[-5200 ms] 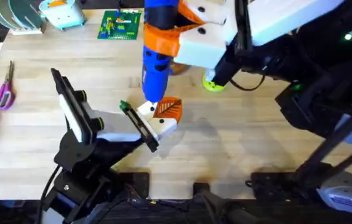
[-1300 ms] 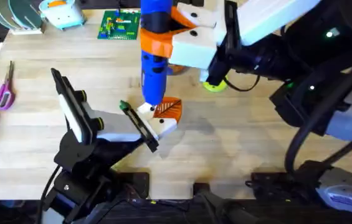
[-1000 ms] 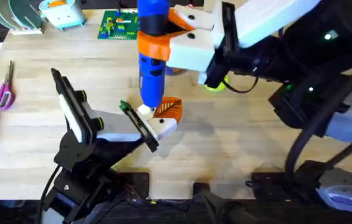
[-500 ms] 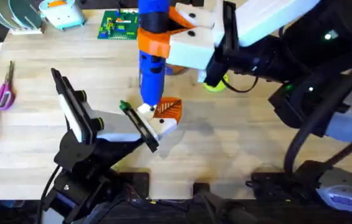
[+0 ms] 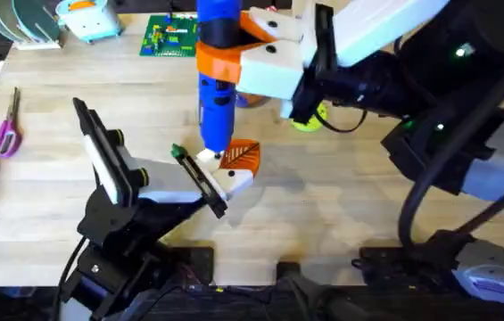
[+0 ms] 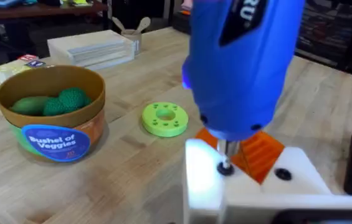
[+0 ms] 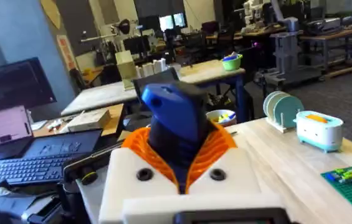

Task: Pick up the gripper from the table and insert it into the empty holder that is missing its gripper. Then pick up a screw, insert it into the mounting hole, and use the screwdriver to tighten it. Finally, clean up the table by picking up the vegetable and placing it into the bucket.

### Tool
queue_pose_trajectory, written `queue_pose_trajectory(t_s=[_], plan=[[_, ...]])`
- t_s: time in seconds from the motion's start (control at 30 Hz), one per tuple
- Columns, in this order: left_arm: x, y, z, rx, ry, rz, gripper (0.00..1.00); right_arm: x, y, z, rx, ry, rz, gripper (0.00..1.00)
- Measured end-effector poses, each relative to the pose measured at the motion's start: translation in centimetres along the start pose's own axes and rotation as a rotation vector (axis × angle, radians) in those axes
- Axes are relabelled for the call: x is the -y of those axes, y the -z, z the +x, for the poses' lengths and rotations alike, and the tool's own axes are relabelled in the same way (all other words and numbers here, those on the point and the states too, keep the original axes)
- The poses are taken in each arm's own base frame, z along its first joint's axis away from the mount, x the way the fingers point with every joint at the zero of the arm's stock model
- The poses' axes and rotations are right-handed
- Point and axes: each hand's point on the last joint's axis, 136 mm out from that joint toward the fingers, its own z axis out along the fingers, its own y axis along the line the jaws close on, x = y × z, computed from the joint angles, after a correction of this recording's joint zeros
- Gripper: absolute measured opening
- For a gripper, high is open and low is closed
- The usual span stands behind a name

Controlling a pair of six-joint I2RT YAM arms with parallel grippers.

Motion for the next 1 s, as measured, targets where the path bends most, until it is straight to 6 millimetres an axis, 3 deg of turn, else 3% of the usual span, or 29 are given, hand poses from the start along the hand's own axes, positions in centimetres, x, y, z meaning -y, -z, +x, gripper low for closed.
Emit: queue_pose_trajectory(t_s=[0.6, 0.83, 1.0], plan=[[0.0, 0.0, 0.0, 0.0, 0.003, 0.0, 0.006, 0.3, 0.0, -0.1, 0.001, -0.009, 0.014, 0.023], [0.0, 0.0, 0.0, 0.0, 0.003, 0.0, 0.006, -0.9, 0.3, -3.8, 0.138, 0.073, -0.03, 0.023], [0.0, 0.0, 0.0, 0.0, 0.003, 0.0, 0.006, 0.2, 0.8, -3.8, 0.133, 0.05, -0.001, 0.023]])
